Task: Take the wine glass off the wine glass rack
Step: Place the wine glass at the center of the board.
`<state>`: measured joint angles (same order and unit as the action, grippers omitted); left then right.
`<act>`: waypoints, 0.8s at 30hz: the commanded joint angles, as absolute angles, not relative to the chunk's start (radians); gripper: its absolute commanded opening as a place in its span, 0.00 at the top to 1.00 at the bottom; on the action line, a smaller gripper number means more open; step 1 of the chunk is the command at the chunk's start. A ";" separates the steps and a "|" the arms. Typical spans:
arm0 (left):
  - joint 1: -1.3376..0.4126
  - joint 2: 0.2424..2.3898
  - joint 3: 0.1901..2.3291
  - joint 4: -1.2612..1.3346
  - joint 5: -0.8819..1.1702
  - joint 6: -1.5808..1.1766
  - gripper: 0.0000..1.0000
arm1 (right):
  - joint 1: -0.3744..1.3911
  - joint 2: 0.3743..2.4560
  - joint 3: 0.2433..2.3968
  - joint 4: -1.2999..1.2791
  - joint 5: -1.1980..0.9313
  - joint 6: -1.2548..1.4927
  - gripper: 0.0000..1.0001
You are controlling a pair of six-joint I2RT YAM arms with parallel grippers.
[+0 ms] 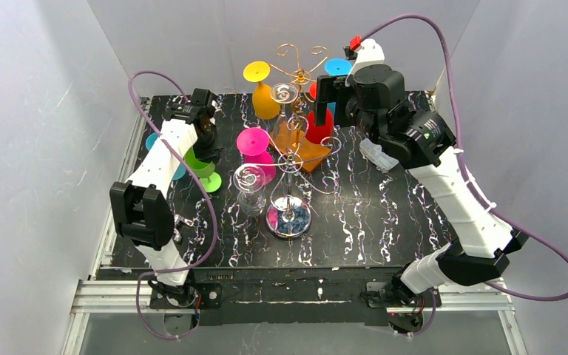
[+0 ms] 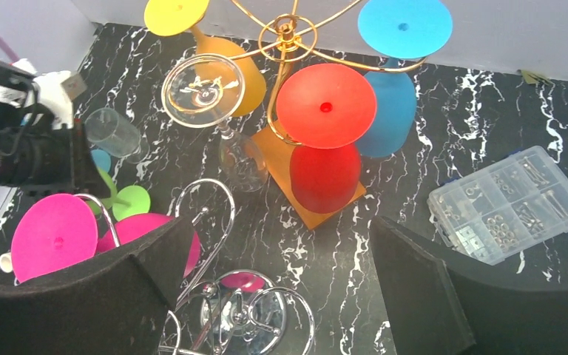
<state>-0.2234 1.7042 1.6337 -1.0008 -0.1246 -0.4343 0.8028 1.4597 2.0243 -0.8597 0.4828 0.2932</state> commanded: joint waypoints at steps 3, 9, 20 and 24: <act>-0.215 1.732 1.612 -0.959 -0.166 -0.429 1.00 | 0.795 1.435 2.020 -0.832 0.433 0.306 0.02; -0.210 1.758 1.610 -0.941 -0.176 -0.423 1.00 | 0.795 1.437 2.016 -0.839 0.414 0.306 0.02; -0.207 1.760 1.629 -0.946 -0.181 -0.402 0.77 | 0.795 1.443 2.019 -0.856 0.368 0.301 0.02; -0.207 1.750 1.655 -0.961 -0.177 -0.386 0.70 | 0.795 1.445 2.024 -0.859 0.349 0.298 0.02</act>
<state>-0.2111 1.7638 1.6127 -0.9390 -0.1547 -0.4088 0.7986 1.4597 2.0136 -0.8677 0.3767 0.3000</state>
